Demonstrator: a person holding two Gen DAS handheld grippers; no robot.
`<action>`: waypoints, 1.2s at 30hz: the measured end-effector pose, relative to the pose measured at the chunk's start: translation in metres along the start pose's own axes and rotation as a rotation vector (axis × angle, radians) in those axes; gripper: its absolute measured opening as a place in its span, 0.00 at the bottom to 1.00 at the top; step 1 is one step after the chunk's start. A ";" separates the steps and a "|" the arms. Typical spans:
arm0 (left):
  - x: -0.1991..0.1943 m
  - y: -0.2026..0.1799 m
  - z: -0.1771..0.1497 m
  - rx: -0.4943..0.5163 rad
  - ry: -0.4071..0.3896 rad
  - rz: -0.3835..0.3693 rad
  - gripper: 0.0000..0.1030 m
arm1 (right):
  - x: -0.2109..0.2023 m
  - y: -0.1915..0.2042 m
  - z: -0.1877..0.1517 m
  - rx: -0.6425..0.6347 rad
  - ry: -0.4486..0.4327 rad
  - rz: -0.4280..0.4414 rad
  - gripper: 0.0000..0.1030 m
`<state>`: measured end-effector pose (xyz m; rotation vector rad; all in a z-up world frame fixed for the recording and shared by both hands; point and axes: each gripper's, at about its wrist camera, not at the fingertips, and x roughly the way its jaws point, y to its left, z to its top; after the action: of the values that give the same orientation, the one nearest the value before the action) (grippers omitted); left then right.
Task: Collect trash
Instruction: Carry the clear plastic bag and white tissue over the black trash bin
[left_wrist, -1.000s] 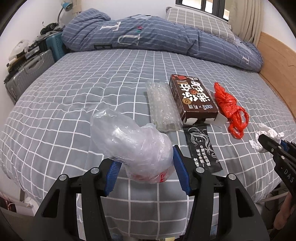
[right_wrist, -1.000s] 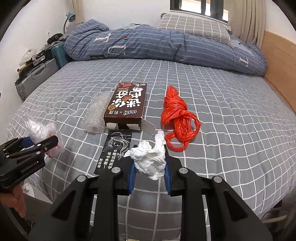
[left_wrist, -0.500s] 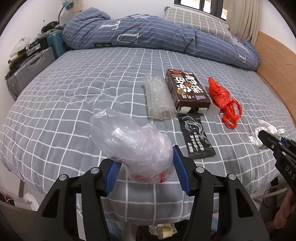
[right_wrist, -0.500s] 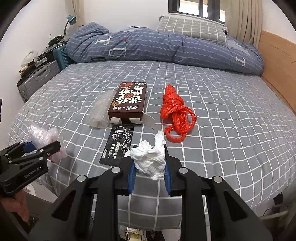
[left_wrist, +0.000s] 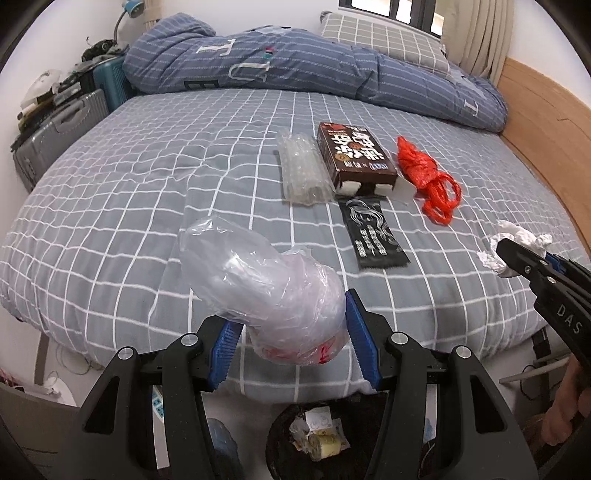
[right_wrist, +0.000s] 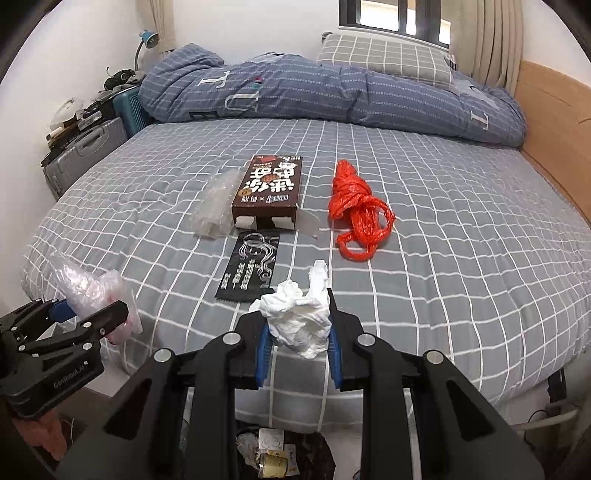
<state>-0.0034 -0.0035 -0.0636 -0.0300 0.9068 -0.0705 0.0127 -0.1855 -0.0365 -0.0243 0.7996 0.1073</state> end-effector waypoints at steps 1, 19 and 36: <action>-0.001 -0.002 -0.004 0.005 0.003 -0.003 0.52 | -0.002 0.000 -0.004 0.001 0.002 -0.001 0.23; -0.026 -0.007 -0.055 0.011 0.042 -0.019 0.52 | -0.033 0.005 -0.052 0.000 0.033 0.013 0.22; -0.024 -0.005 -0.103 0.006 0.132 -0.017 0.52 | -0.037 0.009 -0.095 -0.006 0.125 0.015 0.22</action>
<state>-0.0993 -0.0068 -0.1079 -0.0278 1.0379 -0.0918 -0.0819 -0.1853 -0.0763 -0.0308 0.9249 0.1237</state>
